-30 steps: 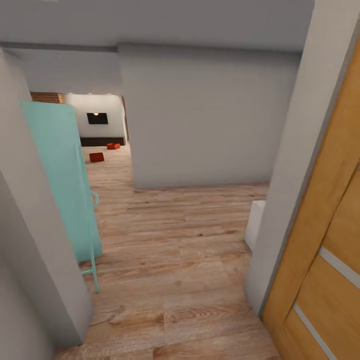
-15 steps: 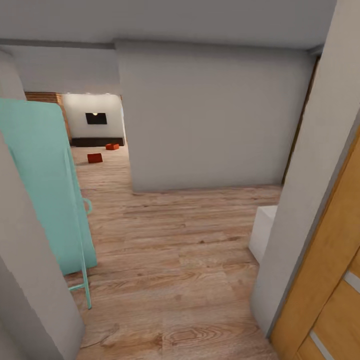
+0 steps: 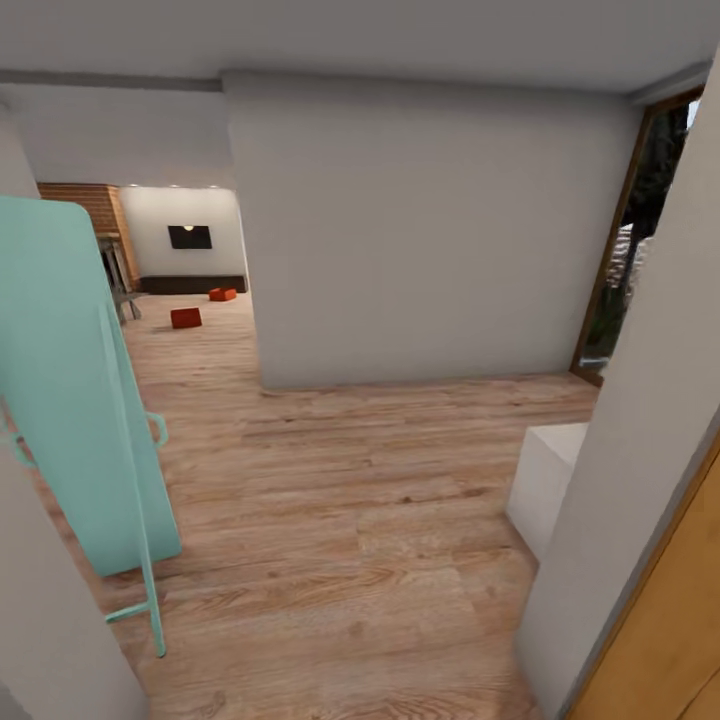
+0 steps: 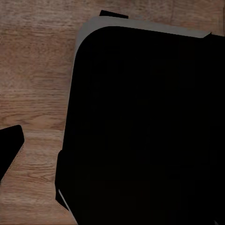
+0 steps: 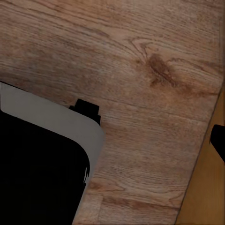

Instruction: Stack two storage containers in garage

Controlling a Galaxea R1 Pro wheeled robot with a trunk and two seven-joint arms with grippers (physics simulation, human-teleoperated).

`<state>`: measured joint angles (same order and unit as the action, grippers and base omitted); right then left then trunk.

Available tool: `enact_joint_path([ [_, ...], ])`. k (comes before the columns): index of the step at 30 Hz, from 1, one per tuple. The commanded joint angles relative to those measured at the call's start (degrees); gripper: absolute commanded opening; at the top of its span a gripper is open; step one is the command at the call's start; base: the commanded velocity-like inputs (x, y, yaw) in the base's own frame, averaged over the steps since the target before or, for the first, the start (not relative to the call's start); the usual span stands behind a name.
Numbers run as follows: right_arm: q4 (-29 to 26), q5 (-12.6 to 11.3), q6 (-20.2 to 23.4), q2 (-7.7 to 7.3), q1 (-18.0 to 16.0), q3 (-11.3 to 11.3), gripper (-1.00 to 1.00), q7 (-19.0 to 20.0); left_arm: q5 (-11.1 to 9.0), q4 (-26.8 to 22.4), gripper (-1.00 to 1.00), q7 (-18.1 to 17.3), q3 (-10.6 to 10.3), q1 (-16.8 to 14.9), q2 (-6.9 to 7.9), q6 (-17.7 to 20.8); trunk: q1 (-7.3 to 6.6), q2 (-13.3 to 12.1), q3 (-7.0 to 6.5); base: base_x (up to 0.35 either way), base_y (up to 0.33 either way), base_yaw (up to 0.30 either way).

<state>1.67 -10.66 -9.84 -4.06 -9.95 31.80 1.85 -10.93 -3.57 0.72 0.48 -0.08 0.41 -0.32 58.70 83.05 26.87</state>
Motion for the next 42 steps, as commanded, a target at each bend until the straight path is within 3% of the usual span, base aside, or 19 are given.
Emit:
enact_joint_path([
  [1, 0.2, -0.7, -0.4, 0.02, -0.1, 0.5, 1.0, 0.2, -0.3, 0.0, 1.0, 0.1, 0.0, 0.0, 0.01, 0.0, 0.03, 0.0, 0.05, 0.321, 0.0, 0.0],
  [12, 0.2, -0.9, -0.4, 0.1, -0.1, 0.5, 1.0, 0.2, -0.3, 0.0, 1.0, 0.1, 0.0, 0.0, 0.01, 0.0, 0.03, 0.0, 0.05, 0.322, 0.0, 0.011],
  [26, 0.2, -0.5, -0.4, 0.07, -0.1, 0.5, 1.0, 0.2, -0.3, 0.0, 1.0, 0.1, 0.0, 0.0, -0.03, 0.0, 0.03, 0.0, 0.05, 0.321, 0.0, 0.239],
  [42, 0.2, -0.5, -0.4, 0.02, -0.1, 0.5, 1.0, 0.2, -0.3, 0.0, 1.0, 0.1, 0.0, 0.0, -0.04, 0.0, 0.03, 0.0, 0.05, 0.321, 0.0, 0.015],
])
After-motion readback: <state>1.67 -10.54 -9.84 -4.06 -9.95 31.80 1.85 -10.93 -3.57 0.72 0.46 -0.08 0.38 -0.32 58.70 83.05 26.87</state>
